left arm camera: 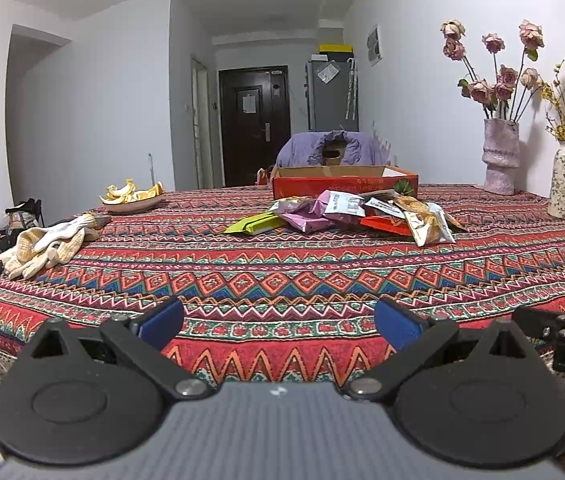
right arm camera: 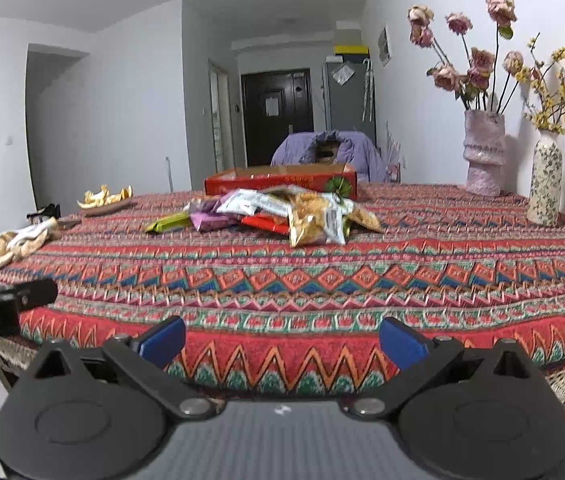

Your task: Organize snacks

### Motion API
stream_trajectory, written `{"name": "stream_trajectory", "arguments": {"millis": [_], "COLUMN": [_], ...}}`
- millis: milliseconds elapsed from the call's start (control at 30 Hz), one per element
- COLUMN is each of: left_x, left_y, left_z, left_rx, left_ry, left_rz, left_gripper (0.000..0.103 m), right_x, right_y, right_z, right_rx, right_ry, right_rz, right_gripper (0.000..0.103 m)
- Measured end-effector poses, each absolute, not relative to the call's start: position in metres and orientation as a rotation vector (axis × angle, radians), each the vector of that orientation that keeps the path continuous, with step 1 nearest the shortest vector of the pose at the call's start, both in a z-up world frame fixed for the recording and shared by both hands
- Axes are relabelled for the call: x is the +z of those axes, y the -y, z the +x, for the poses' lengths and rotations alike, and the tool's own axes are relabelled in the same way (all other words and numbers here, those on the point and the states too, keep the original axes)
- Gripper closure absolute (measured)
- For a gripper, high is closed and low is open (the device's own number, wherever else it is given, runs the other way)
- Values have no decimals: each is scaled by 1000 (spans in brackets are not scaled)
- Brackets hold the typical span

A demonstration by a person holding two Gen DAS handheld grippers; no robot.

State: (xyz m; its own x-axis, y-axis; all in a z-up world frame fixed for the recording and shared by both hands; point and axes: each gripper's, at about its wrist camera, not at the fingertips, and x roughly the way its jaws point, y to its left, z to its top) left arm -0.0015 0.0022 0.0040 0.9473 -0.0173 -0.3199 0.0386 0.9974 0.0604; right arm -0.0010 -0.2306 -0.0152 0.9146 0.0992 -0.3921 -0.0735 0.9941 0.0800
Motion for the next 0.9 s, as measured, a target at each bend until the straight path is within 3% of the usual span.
{"name": "stream_trajectory", "arguments": {"millis": [900], "left_x": [-1], "left_y": [0], "left_z": [-1], "left_rx": [-42], "left_ry": [-346], "left_rz": [63], "left_gripper": [0], "right_x": [-20], "right_y": [227], "right_z": [-9], "right_rx": [84], "right_ry": [-387], "right_rz": [31], "right_gripper": [0]}}
